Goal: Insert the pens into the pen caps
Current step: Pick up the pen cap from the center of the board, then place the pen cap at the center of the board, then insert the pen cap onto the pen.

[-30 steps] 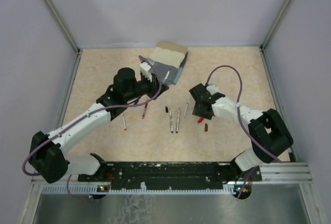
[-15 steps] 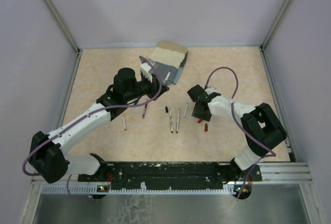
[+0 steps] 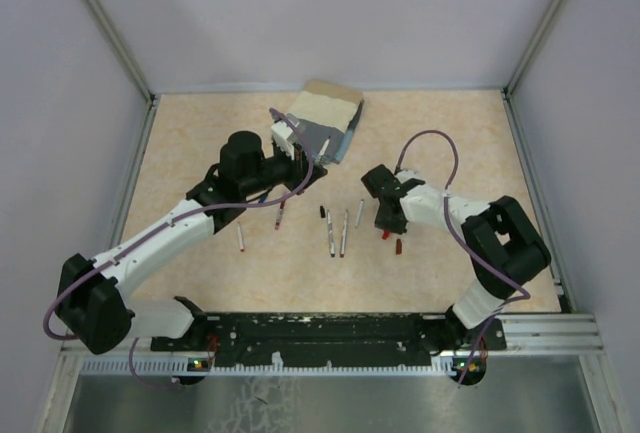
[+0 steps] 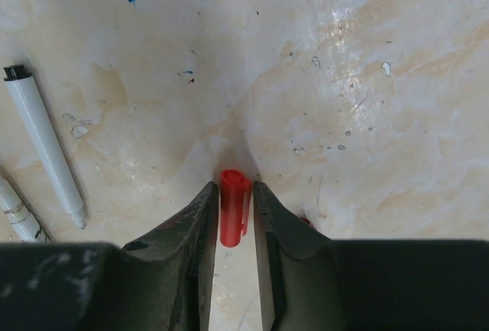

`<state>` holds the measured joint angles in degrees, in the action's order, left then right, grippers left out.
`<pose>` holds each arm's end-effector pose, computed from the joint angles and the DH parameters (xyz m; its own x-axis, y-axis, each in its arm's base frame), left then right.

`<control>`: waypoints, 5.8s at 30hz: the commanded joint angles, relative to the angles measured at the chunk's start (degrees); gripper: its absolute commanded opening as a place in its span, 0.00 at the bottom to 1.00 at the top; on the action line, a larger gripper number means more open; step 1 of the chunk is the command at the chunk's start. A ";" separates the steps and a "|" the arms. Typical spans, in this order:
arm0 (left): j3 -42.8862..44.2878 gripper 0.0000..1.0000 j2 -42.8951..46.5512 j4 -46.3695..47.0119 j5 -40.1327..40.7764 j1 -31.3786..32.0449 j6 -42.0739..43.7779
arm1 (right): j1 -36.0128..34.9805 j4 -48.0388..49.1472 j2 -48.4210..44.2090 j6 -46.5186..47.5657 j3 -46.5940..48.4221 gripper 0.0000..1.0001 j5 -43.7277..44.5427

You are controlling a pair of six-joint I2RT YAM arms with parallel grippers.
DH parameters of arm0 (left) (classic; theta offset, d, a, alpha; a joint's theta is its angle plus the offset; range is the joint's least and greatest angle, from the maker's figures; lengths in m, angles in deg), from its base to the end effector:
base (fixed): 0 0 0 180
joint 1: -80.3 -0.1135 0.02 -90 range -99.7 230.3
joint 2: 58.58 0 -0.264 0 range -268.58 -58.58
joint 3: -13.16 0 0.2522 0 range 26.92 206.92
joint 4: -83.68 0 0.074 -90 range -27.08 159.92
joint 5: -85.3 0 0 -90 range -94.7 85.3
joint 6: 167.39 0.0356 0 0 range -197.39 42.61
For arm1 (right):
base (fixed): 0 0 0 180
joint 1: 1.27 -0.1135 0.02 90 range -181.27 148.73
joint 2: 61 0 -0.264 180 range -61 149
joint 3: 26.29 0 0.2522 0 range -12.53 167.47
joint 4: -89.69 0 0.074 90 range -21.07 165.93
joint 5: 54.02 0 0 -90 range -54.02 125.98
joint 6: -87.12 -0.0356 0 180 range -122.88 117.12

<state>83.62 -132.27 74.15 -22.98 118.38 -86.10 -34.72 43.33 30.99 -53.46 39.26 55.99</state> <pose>0.2315 -0.1955 0.3289 -0.2970 0.0500 -0.9536 0.7906 0.5729 -0.2162 0.2460 0.1479 0.1624 -0.8410 0.3144 -0.4403 0.3405 0.9400 0.0209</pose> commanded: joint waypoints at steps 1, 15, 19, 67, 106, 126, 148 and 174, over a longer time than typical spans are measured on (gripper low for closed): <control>-0.28 0.00 0.44 0.52 -0.61 -0.29 1.06 | 0.75 1.85 1.33 0.82 0.12 0.22 1.03; -0.28 0.00 0.46 0.52 -0.52 -0.29 0.92 | 0.76 3.84 -4.39 8.91 -0.20 0.03 -2.28; -0.28 0.00 0.37 0.52 -0.64 -0.29 0.86 | 0.76 5.12 -7.96 10.15 -1.05 0.00 -2.62; -7.21 0.00 3.09 8.91 5.79 -0.29 -12.70 | 0.76 15.50 -20.19 11.38 -10.86 0.39 -8.84; -20.70 0.00 3.45 41.37 9.46 -1.85 -47.42 | -16.12 103.91 -26.57 12.20 -17.89 0.78 2.24; -20.78 0.00 5.02 40.62 6.99 -3.08 -53.90 | -16.12 99.32 -27.60 9.91 -14.83 0.80 1.17; -21.29 0.00 6.10 40.23 7.58 -3.12 -53.51 | -16.19 106.28 -26.27 8.32 -17.57 0.81 1.76; -13.35 0.00 3.40 27.26 7.02 -3.35 -46.50 | -15.90 128.69 -23.19 11.54 -26.63 0.82 7.64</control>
<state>63.91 -127.57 108.90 -15.44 115.28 -137.33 -50.29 162.50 10.12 -45.81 12.79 57.80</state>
